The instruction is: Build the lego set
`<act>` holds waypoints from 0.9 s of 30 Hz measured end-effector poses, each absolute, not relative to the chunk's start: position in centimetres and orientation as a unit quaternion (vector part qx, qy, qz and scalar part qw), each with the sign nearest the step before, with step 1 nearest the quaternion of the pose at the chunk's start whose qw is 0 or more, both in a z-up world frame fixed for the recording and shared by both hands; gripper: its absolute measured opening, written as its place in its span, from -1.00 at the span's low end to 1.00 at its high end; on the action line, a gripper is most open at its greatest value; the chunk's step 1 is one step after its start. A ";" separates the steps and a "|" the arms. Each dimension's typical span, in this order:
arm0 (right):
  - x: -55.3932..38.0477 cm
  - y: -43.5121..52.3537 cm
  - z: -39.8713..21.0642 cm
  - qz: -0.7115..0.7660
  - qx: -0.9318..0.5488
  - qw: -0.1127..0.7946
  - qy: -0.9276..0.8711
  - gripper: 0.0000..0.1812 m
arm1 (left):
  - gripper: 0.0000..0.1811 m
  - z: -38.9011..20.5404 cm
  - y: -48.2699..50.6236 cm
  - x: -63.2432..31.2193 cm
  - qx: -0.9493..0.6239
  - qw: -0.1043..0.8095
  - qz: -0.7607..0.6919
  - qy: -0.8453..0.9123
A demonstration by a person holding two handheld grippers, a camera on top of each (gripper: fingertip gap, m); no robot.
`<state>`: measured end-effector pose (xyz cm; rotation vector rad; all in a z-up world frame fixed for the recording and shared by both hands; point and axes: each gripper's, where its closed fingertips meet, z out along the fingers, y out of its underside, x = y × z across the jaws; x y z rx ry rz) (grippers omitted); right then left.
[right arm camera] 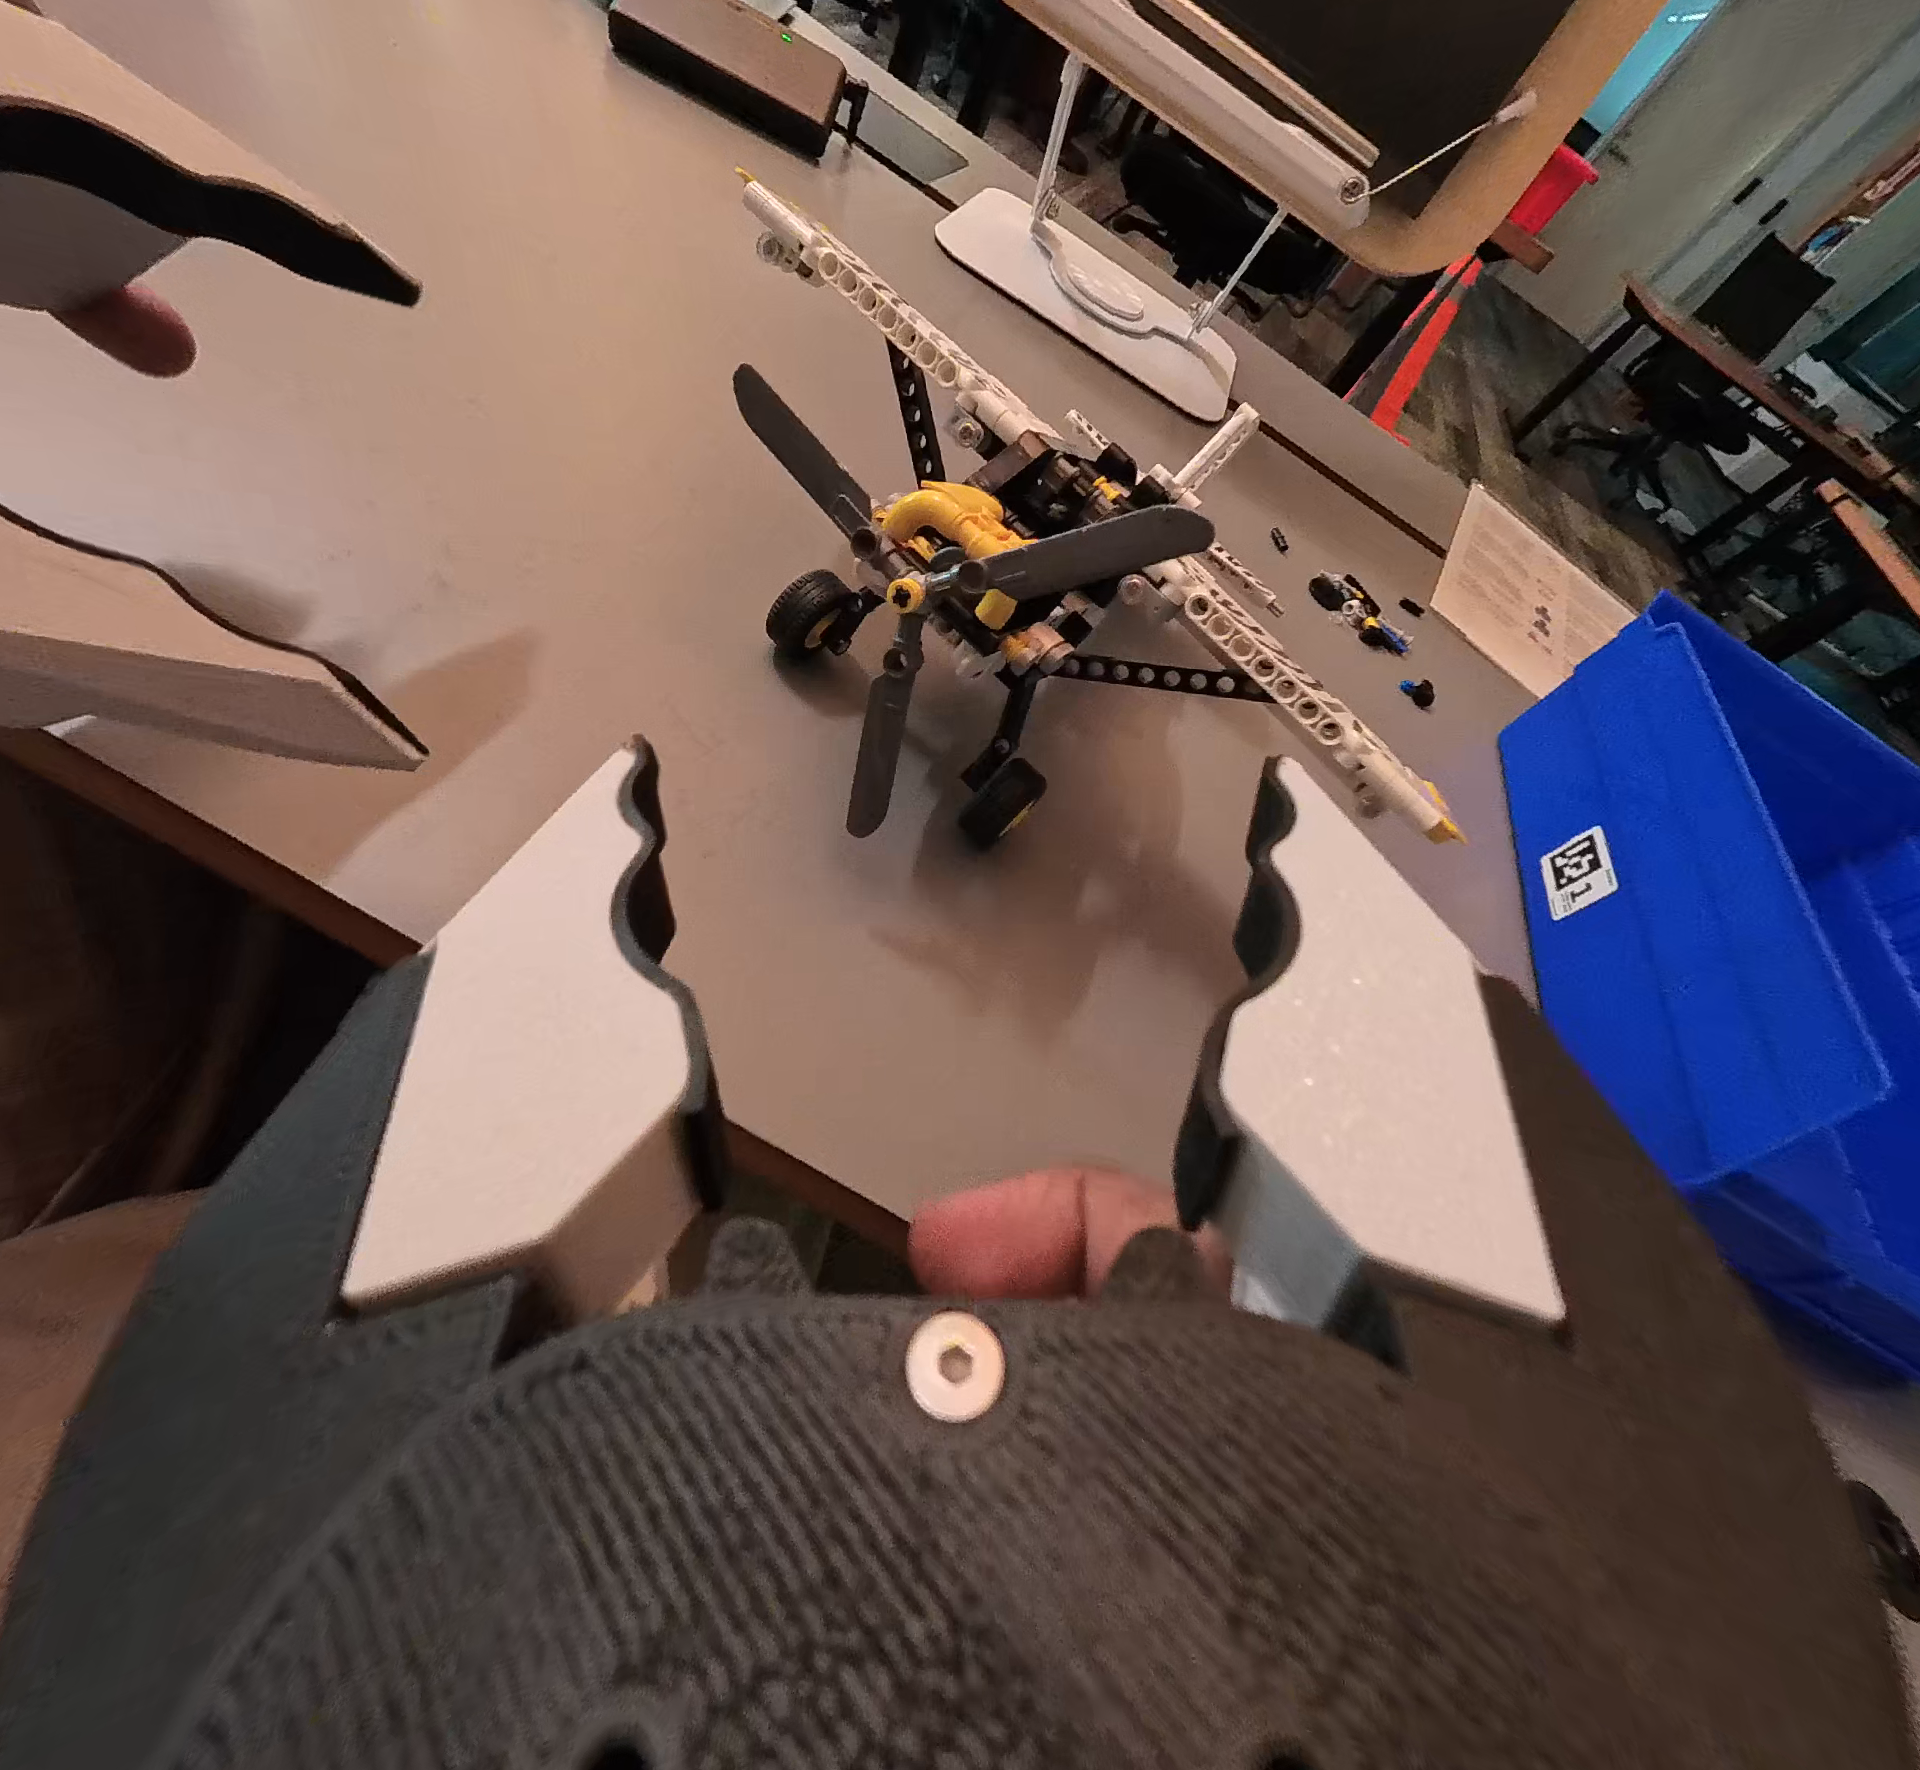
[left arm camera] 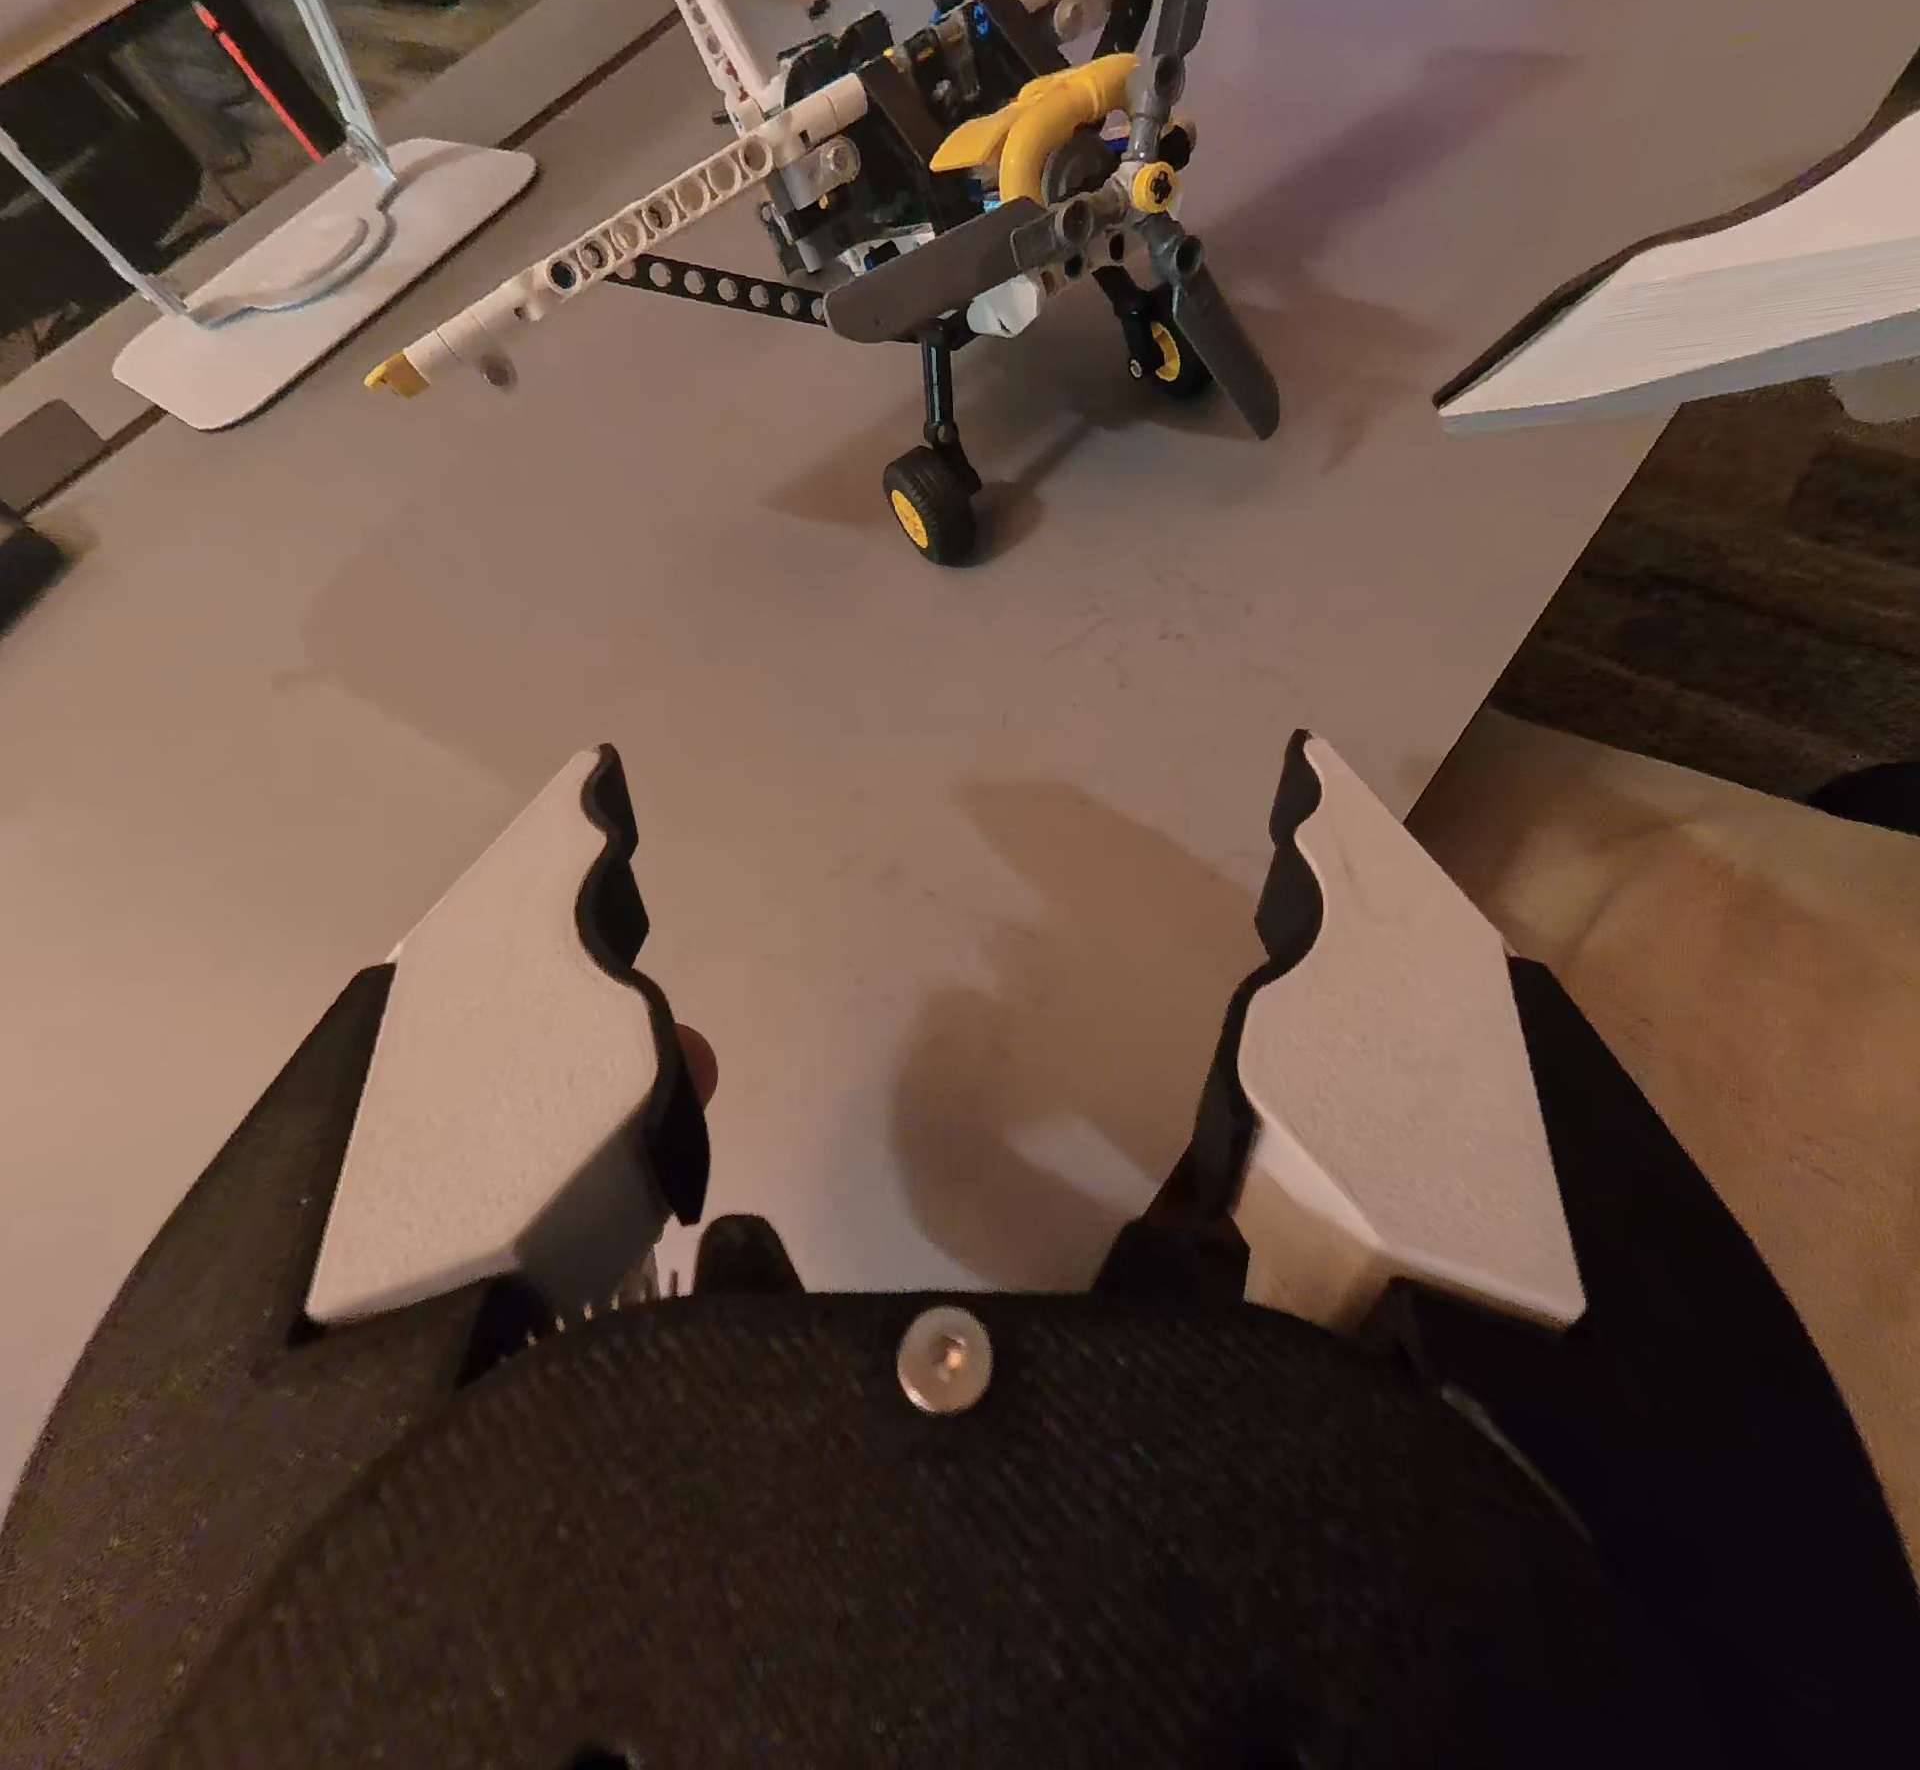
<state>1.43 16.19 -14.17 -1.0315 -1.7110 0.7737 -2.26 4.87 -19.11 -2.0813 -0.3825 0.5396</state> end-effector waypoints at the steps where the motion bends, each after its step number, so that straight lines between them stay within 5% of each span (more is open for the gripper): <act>1: 1.4 16.2 -14.2 0.318 -0.423 0.480 -0.700 0.21 | 0.30 -19.0 4.9 -2.2 -0.845 0.463 0.220 -0.155; 9: 1.6 15.8 -13.5 0.341 -0.416 0.479 -0.694 -0.08 | 0.16 -18.3 5.1 -1.9 -0.836 0.481 0.217 -0.152; 21: 1.8 15.9 -12.0 0.366 -0.394 0.507 -0.674 -0.67 | -0.61 -17.1 5.1 -2.0 -0.811 0.515 0.224 -0.162; 27: 1.8 16.2 -11.4 0.362 -0.390 0.528 -0.662 -0.72 | -0.83 -17.1 5.0 -2.2 -0.807 0.521 0.212 -0.180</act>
